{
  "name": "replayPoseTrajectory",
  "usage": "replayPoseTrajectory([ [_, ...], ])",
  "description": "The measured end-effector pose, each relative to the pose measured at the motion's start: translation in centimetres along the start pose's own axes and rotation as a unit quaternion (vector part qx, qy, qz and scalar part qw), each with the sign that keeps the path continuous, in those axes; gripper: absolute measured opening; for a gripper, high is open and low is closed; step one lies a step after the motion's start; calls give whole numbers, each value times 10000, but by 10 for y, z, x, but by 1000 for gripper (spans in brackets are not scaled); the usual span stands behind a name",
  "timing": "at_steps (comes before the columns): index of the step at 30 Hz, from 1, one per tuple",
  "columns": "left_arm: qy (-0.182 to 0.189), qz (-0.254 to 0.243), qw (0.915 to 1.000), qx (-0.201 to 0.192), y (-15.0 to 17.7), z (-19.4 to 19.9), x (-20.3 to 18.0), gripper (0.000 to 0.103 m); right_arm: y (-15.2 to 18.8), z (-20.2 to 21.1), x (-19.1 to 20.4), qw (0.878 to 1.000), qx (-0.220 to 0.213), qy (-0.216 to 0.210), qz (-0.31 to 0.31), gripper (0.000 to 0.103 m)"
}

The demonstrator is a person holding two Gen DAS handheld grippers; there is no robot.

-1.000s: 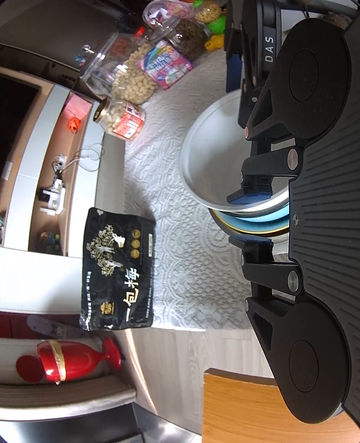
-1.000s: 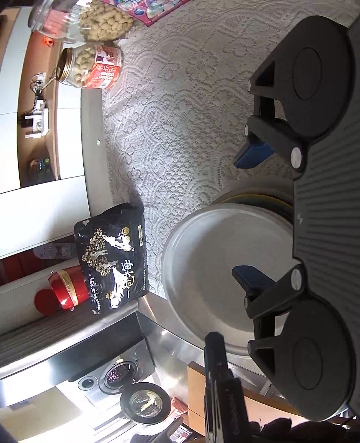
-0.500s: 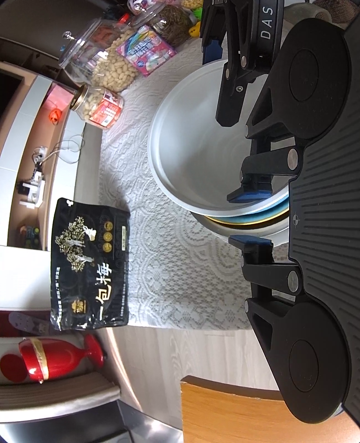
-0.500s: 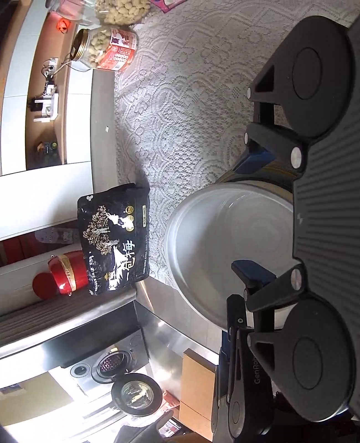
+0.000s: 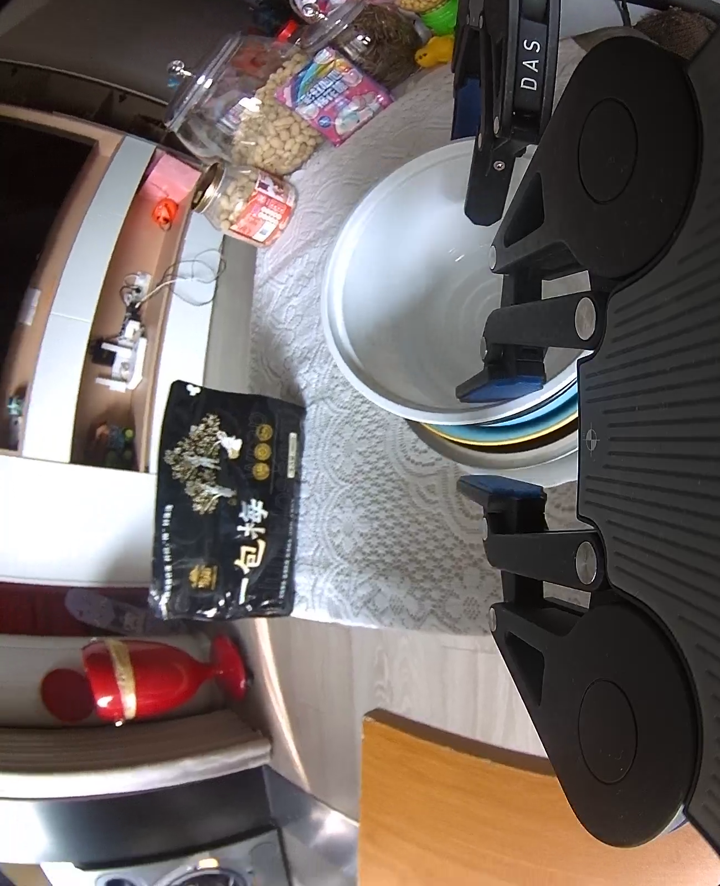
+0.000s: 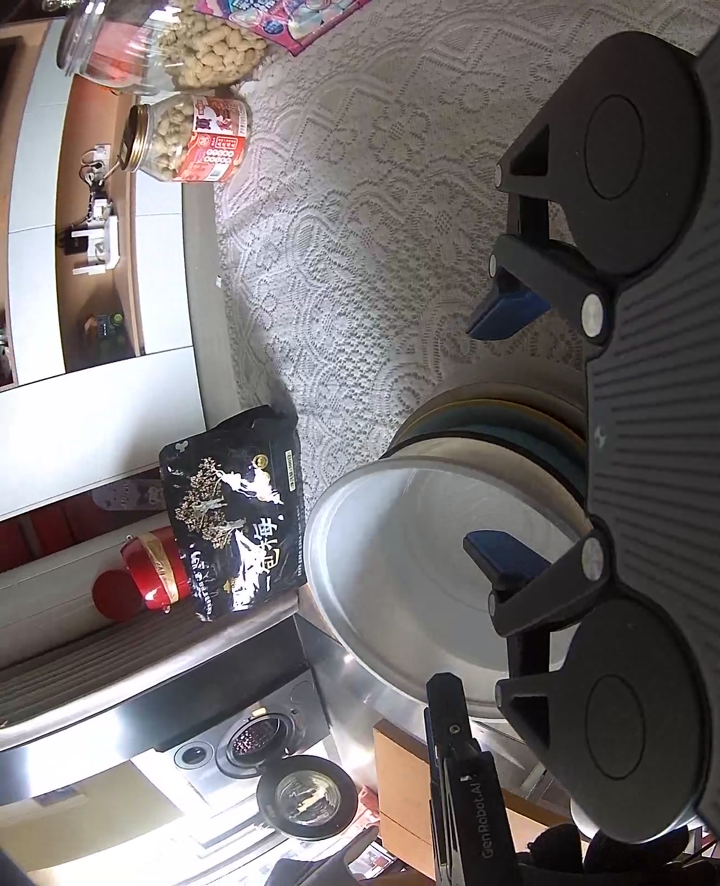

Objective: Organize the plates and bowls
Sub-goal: 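Lower the bowl stack upright onto the table with both grippers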

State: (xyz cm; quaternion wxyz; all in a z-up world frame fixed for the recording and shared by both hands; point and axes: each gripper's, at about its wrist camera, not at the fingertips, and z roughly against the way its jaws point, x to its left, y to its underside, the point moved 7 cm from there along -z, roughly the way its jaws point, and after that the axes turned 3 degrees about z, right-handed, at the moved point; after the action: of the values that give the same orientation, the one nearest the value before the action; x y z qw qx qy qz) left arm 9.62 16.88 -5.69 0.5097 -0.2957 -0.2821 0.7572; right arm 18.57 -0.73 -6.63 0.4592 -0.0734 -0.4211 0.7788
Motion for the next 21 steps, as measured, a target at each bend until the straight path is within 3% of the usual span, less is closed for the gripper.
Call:
replayPoseTrajectory([
  [5,-169,-33,9977,-652,15,43,-23,31,11,17,-4,9992,-239,64,328,86],
  [13,-169,473,9976,-476,47,30,-45,32,28,27,-11,9986,-343,-371,171,87],
  [17,-118,892,9929,-783,56,50,-41,30,35,50,-1,9967,-508,-515,358,87],
  [21,95,842,9916,-976,86,77,-58,30,65,73,6,9951,-542,-684,462,88],
])
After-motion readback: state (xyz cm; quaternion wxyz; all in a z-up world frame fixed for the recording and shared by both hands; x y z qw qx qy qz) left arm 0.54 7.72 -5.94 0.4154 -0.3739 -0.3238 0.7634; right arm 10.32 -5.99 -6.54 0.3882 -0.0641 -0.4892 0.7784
